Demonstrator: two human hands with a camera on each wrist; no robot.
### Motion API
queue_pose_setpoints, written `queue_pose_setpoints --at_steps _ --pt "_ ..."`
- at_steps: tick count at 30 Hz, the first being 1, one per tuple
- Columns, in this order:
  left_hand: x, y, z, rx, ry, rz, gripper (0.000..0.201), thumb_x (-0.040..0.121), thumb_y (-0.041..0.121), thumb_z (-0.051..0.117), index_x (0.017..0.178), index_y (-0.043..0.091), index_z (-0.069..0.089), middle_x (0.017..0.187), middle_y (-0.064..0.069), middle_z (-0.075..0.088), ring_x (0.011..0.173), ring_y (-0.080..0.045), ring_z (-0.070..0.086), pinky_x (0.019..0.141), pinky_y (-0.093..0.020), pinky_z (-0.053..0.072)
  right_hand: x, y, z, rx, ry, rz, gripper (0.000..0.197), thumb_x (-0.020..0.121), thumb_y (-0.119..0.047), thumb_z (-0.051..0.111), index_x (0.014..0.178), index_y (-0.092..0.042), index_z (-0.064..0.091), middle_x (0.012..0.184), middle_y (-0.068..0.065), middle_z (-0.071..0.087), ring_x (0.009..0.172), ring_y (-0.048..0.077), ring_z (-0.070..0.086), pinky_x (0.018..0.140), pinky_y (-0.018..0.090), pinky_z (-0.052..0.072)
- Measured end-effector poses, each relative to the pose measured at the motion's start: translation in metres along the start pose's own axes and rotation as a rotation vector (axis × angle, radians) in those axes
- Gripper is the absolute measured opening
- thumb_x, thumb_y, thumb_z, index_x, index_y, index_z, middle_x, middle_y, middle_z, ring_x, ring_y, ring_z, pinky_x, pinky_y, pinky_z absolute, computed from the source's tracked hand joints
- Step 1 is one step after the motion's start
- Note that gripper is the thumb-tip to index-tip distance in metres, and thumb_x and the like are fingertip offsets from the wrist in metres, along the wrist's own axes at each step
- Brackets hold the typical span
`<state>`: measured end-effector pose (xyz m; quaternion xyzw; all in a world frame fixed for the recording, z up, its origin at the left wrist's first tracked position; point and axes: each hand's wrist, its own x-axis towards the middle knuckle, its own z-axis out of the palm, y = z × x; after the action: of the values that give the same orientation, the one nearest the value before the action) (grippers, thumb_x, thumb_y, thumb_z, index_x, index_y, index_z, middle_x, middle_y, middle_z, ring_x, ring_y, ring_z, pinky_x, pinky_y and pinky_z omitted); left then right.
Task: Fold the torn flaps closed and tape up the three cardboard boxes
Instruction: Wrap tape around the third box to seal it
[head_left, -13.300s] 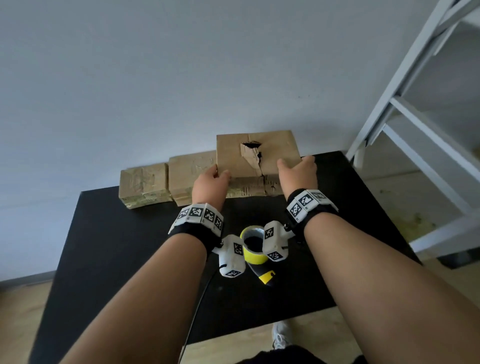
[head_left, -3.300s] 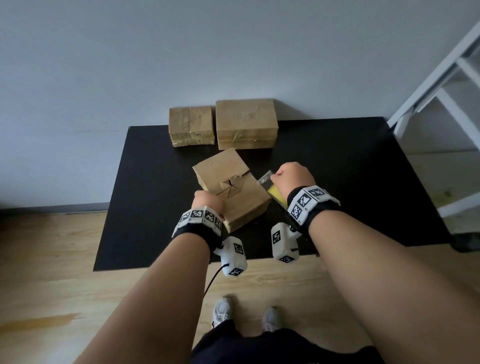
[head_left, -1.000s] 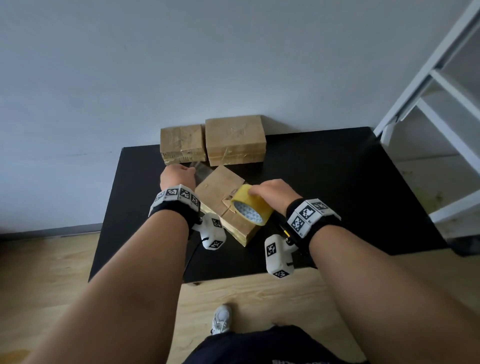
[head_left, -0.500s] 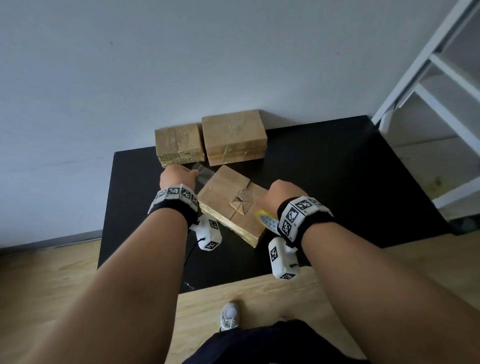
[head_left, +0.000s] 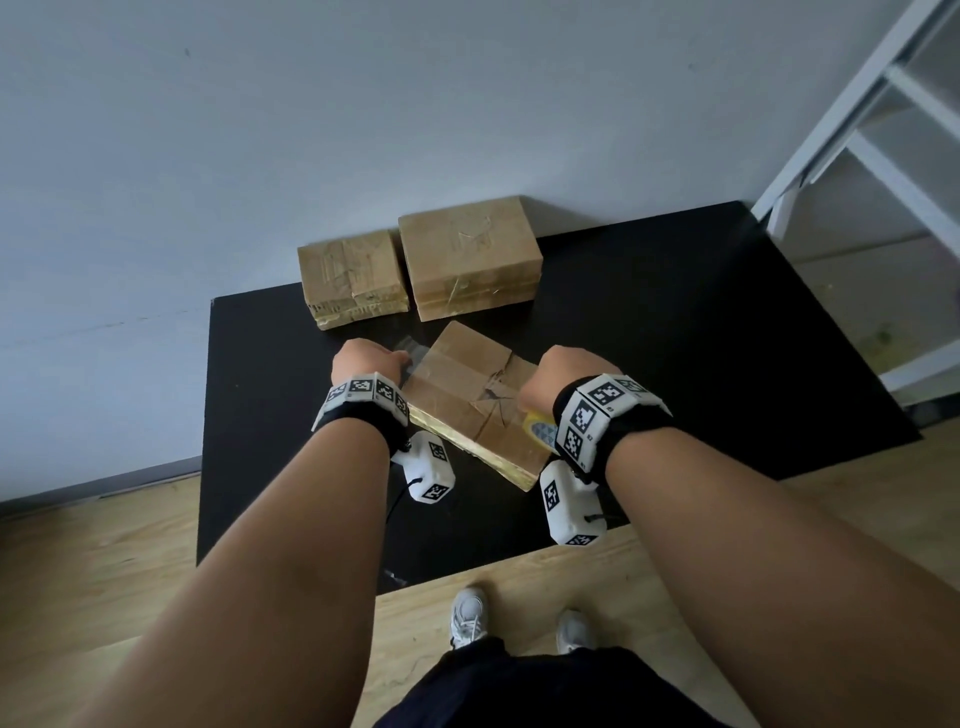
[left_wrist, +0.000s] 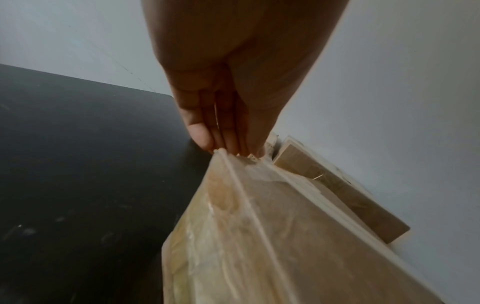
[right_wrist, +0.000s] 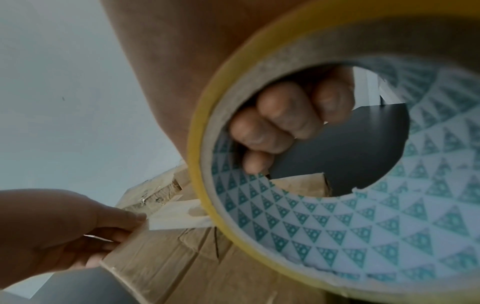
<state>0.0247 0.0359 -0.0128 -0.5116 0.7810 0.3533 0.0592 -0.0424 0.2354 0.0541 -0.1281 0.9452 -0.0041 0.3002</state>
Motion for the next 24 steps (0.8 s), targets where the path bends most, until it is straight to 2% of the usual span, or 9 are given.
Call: queue_pose_setpoints --at_steps 3,6,10,12,15,17,19,21,24 --pt "0.004 -0.001 0.007 0.034 -0.023 0.006 0.030 0.086 0.037 0.069 0.086 0.008 0.075 0.087 -0.009 0.071 0.078 -0.025 0.065 0.067 -0.030 0.050 0.001 -0.002 0.002 0.009 0.004 0.012 0.020 0.092 -0.030 0.055 0.079 -0.015 0.057 0.079 0.003 0.061 0.070 0.019 0.059 0.070 0.032 0.048" --pt "0.006 0.000 0.014 0.094 -0.042 0.002 0.031 0.087 0.038 0.067 0.088 0.008 0.074 0.084 -0.008 0.070 0.069 -0.021 0.060 0.065 -0.030 0.047 0.002 0.000 0.003 0.028 0.010 0.013 0.019 0.091 -0.030 0.056 0.083 -0.014 0.059 0.080 0.004 0.061 0.076 0.021 0.062 0.073 0.032 0.049" --pt "0.007 0.000 0.019 0.119 -0.038 -0.028 0.037 0.090 0.040 0.063 0.072 0.006 0.062 0.074 -0.009 0.063 0.059 -0.021 0.053 0.057 -0.030 0.040 0.000 0.003 0.000 0.062 -0.028 0.007 0.024 0.091 -0.036 0.055 0.079 -0.015 0.054 0.081 0.004 0.061 0.071 0.019 0.058 0.073 0.032 0.049" --pt "0.007 0.000 0.020 0.136 -0.046 -0.045 0.041 0.092 0.041 0.060 0.070 0.006 0.056 0.069 -0.009 0.056 0.059 -0.022 0.051 0.061 -0.031 0.040 0.000 0.004 0.001 0.063 -0.021 0.004 0.023 0.091 -0.035 0.055 0.079 -0.015 0.055 0.081 0.003 0.061 0.070 0.018 0.058 0.073 0.032 0.049" --pt "0.005 -0.004 0.020 0.153 -0.042 -0.050 0.033 0.092 0.035 0.060 0.091 0.003 0.063 0.082 -0.012 0.062 0.069 -0.026 0.055 0.067 -0.033 0.042 -0.001 0.006 0.002 0.061 -0.018 0.012 0.022 0.091 -0.034 0.054 0.078 -0.015 0.055 0.079 0.003 0.061 0.069 0.018 0.058 0.071 0.032 0.049" --pt "0.003 -0.008 0.022 0.129 0.062 0.016 0.026 0.091 0.023 0.059 0.109 0.005 0.062 0.110 -0.014 0.063 0.093 -0.031 0.060 0.074 -0.035 0.045 -0.002 0.007 0.002 0.064 -0.011 0.005 0.022 0.092 -0.033 0.054 0.077 -0.016 0.055 0.079 0.002 0.060 0.068 0.018 0.058 0.069 0.031 0.048" --pt "-0.005 -0.006 0.027 0.015 0.136 0.107 0.029 0.093 0.014 0.049 0.119 0.013 0.061 0.123 -0.011 0.060 0.109 -0.031 0.058 0.084 -0.036 0.045 -0.003 0.008 0.002 0.056 -0.003 -0.005 0.022 0.092 -0.031 0.054 0.077 -0.016 0.054 0.078 0.002 0.061 0.068 0.018 0.057 0.068 0.031 0.047" --pt "-0.016 -0.001 0.034 -0.062 0.096 0.177 0.034 0.098 0.019 0.040 0.126 0.017 0.060 0.124 -0.009 0.062 0.112 -0.029 0.057 0.087 -0.033 0.043 -0.004 0.008 0.002 0.049 0.000 -0.016 0.022 0.093 -0.031 0.053 0.077 -0.015 0.054 0.078 0.002 0.060 0.067 0.017 0.057 0.067 0.031 0.046" --pt "-0.028 0.002 0.040 -0.039 -0.041 0.194 0.042 0.101 0.024 0.033 0.140 0.017 0.048 0.137 -0.011 0.054 0.122 -0.029 0.051 0.095 -0.033 0.039 -0.007 0.009 0.001 0.049 0.007 -0.031 0.023 0.093 -0.031 0.053 0.077 -0.015 0.053 0.078 0.002 0.060 0.066 0.017 0.056 0.065 0.031 0.045"
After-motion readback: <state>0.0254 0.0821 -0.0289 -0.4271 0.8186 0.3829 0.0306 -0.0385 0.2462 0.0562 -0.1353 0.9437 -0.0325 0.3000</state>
